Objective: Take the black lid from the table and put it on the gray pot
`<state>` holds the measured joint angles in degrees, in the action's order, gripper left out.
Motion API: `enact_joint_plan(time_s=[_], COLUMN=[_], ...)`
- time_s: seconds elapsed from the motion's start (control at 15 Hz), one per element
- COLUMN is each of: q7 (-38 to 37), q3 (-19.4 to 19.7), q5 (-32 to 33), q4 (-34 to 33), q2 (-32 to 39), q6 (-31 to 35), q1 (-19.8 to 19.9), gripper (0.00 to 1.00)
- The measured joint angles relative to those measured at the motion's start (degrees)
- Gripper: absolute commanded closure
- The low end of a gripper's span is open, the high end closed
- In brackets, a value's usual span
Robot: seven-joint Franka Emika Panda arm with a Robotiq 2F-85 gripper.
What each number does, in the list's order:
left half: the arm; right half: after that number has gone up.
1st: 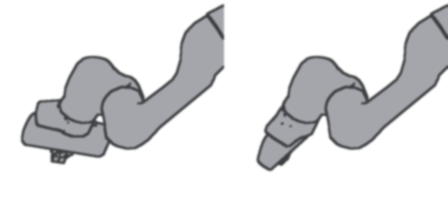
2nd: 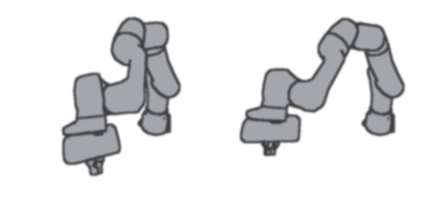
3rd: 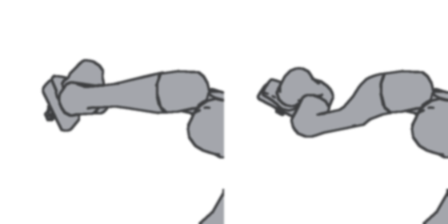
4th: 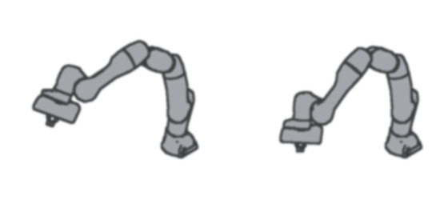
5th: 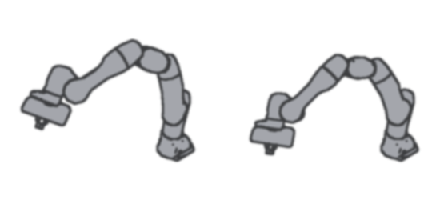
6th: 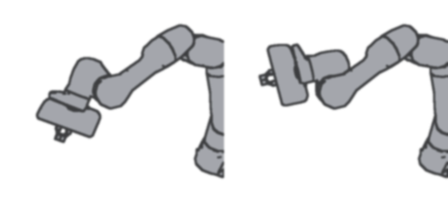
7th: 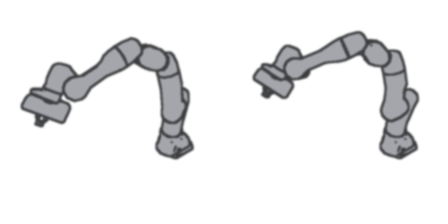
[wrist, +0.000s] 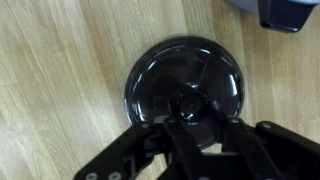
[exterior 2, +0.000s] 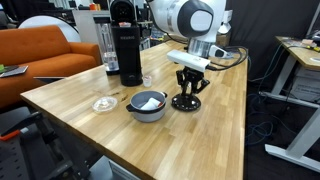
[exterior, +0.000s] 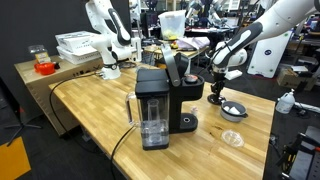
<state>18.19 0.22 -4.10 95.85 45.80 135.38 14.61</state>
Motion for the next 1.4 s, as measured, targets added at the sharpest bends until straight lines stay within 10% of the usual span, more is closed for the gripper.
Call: enact_joint_plan(time_s=[1.0, 1.4], q7=[0.0, 0.0], q3=[1.1, -0.3], q5=[0.0, 0.0], q4=[-0.4, 9.2], q2=[-4.0, -11.0], q6=[0.0, 2.2], q1=[1.0, 0.5], gripper=[0.89, 0.88])
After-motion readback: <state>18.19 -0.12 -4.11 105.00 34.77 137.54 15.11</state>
